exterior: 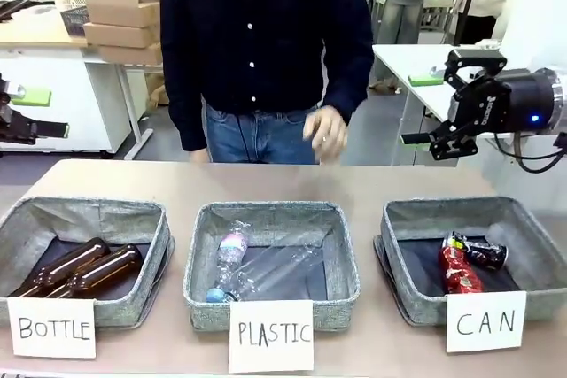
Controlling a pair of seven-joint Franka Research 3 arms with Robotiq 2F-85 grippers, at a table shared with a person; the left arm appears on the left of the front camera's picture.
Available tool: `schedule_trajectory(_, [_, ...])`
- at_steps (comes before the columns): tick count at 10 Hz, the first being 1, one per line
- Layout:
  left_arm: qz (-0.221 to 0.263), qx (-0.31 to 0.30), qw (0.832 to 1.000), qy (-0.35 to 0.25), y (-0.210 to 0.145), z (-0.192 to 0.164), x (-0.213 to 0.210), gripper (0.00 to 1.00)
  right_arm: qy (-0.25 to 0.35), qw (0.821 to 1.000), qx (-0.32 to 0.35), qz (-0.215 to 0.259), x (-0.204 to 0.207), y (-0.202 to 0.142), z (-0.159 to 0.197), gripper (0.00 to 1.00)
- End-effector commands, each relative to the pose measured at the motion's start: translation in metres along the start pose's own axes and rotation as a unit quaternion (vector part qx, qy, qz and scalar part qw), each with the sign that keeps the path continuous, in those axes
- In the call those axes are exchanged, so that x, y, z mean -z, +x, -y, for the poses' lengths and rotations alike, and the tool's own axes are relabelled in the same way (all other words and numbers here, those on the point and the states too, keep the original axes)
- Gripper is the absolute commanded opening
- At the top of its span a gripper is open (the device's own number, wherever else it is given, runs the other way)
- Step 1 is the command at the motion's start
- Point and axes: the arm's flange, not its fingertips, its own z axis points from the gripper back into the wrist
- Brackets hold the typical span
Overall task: Sort the can waste into the basket.
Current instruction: Pick up the can waste from the table and place it in the right Fabric basket.
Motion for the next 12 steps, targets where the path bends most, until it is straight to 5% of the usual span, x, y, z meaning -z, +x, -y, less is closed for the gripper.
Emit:
schedule_trajectory(1, [0.011, -0.002, 1.000, -0.003, -0.0074, 0.0025, 0.0057, 1.00, -0.002, 1.000, -0.008, -0.006, -0.0026, -0.0017, 0.0013, 1.00])
schedule_trajectory(12, [0.011, -0.002, 1.000, -0.003, -0.0074, 0.0025, 0.0057, 1.00, -0.002, 1.000, -0.008, -0.006, -0.0026, -0.0017, 0.0013, 1.00])
